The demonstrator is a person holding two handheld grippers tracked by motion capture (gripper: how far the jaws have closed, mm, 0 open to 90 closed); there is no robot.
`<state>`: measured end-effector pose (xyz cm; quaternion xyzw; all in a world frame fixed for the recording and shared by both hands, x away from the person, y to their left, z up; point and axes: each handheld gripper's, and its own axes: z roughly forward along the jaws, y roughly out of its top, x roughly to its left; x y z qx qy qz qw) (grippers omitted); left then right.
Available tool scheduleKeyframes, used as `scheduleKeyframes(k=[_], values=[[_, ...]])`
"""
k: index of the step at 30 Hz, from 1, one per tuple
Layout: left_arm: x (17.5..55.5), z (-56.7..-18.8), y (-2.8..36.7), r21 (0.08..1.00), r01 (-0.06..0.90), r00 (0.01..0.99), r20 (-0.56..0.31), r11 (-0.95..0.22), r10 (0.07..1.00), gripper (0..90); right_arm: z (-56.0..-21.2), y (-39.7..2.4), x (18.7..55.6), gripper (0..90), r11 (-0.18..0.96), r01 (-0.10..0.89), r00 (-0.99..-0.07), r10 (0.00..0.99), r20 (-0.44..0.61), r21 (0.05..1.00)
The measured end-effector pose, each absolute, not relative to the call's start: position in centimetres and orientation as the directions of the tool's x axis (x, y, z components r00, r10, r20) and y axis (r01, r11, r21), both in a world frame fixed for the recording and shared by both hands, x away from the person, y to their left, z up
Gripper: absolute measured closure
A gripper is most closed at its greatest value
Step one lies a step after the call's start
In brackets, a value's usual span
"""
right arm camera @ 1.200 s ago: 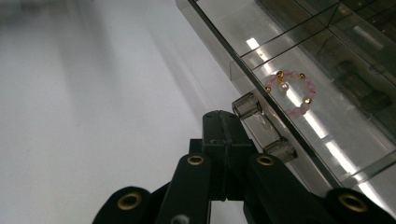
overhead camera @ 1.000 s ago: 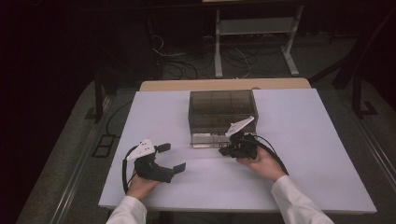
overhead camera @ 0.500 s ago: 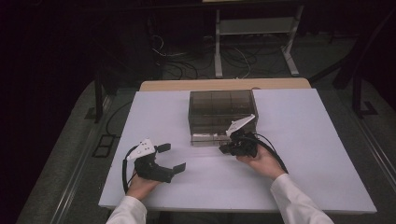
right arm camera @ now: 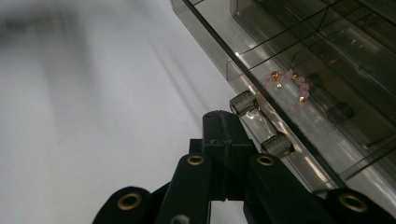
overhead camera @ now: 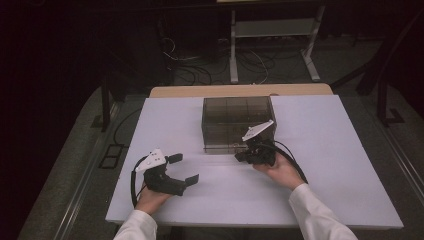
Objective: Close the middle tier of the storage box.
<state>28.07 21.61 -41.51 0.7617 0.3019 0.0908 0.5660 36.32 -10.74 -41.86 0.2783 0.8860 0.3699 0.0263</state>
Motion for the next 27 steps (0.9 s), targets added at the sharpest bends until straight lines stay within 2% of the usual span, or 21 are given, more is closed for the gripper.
scheduleKeyframes(k=[27], values=[[28.1,-41.5,21.6,0.917,0.357,0.801,-0.203,-0.177,0.563,0.0,-42.1,-11.2,37.7,89.0,0.543,0.501,-0.822,0.543,0.173,0.674]])
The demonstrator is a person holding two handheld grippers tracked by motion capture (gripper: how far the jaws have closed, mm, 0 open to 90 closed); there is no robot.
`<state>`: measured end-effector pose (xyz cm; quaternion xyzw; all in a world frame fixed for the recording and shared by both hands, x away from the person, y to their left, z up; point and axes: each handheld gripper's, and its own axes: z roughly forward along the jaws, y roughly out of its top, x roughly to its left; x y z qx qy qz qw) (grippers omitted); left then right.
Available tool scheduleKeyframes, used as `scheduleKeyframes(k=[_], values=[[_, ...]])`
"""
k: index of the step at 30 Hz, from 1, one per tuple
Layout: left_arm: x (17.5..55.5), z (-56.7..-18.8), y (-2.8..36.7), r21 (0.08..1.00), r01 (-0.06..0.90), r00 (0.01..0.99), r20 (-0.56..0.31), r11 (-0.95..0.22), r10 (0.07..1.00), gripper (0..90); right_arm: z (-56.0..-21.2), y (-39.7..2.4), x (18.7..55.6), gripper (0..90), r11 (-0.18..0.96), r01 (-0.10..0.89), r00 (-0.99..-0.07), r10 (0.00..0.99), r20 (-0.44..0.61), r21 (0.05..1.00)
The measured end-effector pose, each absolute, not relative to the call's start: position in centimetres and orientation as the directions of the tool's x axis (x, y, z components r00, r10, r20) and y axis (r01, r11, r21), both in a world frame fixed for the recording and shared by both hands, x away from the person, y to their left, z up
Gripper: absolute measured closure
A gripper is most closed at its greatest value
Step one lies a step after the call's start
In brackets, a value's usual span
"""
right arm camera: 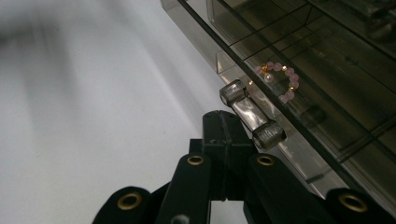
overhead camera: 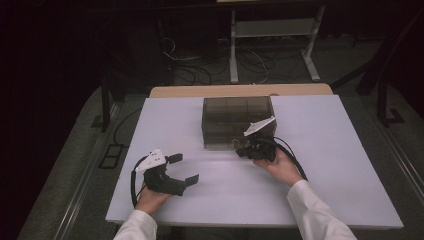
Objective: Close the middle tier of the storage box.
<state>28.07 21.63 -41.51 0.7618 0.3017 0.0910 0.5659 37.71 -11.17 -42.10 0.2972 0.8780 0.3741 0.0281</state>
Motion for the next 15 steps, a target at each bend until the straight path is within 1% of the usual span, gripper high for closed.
scheduleKeyframes(k=[15], values=[[28.08,-41.53,21.61,0.917,0.356,0.802,-0.203,-0.178,0.562,0.0,-42.04,-11.16,38.70,89.0,0.533,0.512,-0.812,0.556,0.177,0.674]])
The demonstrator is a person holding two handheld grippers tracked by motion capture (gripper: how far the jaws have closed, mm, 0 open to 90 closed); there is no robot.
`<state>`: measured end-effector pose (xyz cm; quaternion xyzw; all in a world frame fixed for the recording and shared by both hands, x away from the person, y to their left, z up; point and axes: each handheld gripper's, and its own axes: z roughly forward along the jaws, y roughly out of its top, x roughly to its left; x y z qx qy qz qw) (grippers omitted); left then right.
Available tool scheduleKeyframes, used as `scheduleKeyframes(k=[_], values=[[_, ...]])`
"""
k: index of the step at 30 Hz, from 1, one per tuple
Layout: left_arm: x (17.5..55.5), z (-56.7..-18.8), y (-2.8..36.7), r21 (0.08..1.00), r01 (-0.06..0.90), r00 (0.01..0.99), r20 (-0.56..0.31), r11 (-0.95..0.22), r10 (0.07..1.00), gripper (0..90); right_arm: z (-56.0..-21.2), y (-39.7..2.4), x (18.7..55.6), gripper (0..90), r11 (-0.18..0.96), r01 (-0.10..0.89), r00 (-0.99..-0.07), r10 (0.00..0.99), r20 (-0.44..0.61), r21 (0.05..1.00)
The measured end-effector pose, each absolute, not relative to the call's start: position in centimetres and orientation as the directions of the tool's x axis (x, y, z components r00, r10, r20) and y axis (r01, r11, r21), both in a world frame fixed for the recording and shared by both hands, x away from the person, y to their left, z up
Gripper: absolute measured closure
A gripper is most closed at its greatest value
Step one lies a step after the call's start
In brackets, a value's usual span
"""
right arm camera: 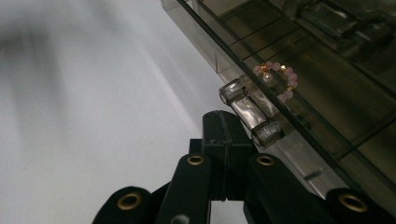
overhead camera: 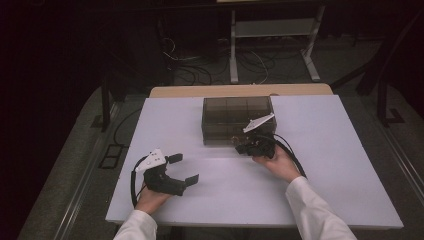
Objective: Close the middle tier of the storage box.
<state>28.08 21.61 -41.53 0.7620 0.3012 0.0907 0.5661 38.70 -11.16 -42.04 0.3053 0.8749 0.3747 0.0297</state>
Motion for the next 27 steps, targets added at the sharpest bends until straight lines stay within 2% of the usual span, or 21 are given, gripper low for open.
scheduleKeyframes(k=[27], values=[[28.1,-41.5,21.6,0.918,0.356,0.800,-0.203,-0.175,0.564,0.0,-42.7,-12.1,40.0,89.0,0.471,0.535,-0.786,0.582,0.209,0.701]])
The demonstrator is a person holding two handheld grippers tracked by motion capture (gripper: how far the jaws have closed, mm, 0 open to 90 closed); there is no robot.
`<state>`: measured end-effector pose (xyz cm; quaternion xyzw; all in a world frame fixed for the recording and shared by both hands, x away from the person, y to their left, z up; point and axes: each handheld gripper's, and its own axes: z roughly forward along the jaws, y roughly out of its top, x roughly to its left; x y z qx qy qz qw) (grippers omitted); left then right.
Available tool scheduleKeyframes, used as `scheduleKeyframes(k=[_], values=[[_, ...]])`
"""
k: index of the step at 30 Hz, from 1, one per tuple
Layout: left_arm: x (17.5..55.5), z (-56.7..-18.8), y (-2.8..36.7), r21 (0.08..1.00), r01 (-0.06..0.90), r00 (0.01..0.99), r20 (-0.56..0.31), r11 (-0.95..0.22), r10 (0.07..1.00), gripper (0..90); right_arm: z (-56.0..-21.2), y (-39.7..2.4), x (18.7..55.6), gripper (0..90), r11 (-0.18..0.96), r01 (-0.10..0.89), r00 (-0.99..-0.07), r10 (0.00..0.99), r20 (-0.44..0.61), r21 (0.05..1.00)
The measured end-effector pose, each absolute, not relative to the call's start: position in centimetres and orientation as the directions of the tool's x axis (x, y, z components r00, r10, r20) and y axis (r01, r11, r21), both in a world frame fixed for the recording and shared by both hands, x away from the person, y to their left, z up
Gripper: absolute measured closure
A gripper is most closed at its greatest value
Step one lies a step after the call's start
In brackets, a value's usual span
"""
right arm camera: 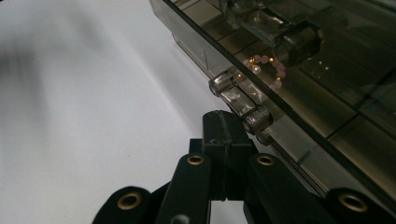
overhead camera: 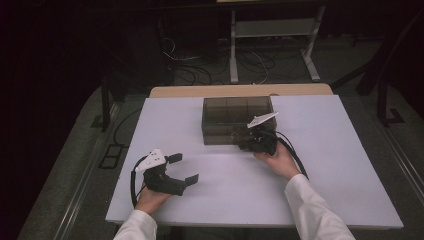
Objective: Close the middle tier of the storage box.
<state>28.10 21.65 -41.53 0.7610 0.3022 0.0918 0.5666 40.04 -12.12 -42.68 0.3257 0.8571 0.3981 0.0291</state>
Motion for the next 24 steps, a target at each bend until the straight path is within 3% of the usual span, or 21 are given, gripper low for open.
scheduleKeyframes(k=[24], values=[[28.12,-41.52,21.70,0.919,0.356,0.799,-0.204,-0.172,0.565,0.0,-42.88,-11.95,40.92,89.0,0.443,0.543,-0.768,0.606,0.207,0.714]])
